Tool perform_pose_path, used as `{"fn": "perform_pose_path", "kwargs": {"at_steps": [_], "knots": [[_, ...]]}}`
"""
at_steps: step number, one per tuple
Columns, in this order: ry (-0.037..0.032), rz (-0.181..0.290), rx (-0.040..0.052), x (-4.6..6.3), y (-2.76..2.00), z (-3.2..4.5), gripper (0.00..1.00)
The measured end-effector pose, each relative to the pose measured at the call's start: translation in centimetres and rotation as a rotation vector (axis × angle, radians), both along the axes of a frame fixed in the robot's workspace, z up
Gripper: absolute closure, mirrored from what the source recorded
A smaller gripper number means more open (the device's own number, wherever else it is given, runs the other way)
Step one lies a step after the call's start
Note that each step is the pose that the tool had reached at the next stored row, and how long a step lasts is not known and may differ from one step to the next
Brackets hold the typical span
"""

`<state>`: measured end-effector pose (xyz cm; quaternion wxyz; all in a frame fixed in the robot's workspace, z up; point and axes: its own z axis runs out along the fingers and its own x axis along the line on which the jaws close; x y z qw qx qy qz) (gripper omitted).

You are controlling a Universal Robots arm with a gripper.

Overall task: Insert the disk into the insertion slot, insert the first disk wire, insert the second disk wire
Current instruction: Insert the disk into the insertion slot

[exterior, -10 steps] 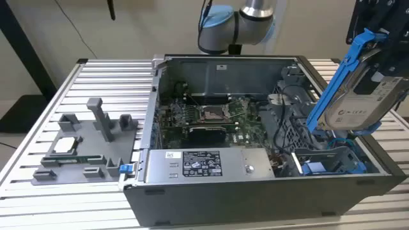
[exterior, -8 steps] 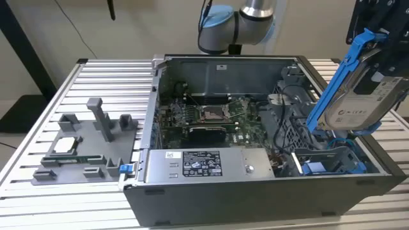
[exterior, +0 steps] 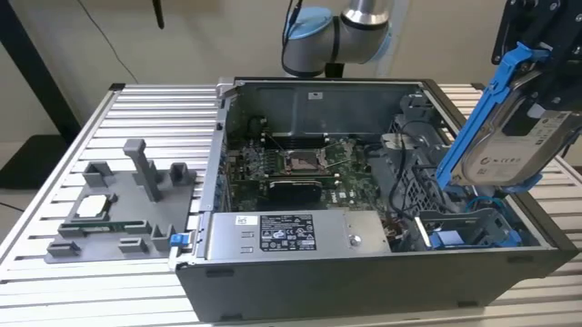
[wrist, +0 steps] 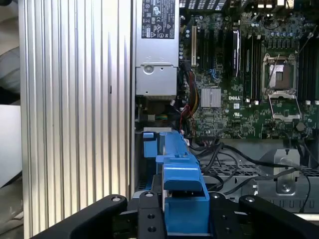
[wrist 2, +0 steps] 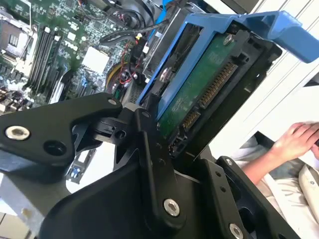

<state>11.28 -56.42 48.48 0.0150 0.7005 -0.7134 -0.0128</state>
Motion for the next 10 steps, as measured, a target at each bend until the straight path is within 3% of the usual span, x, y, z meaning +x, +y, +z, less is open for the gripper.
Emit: {"fn": "perform_pose_path", "kwargs": {"at_steps": [10], "knots": [[0.0,0.0,0.0003,0.0,-0.12,-0.66,1.0]]}}
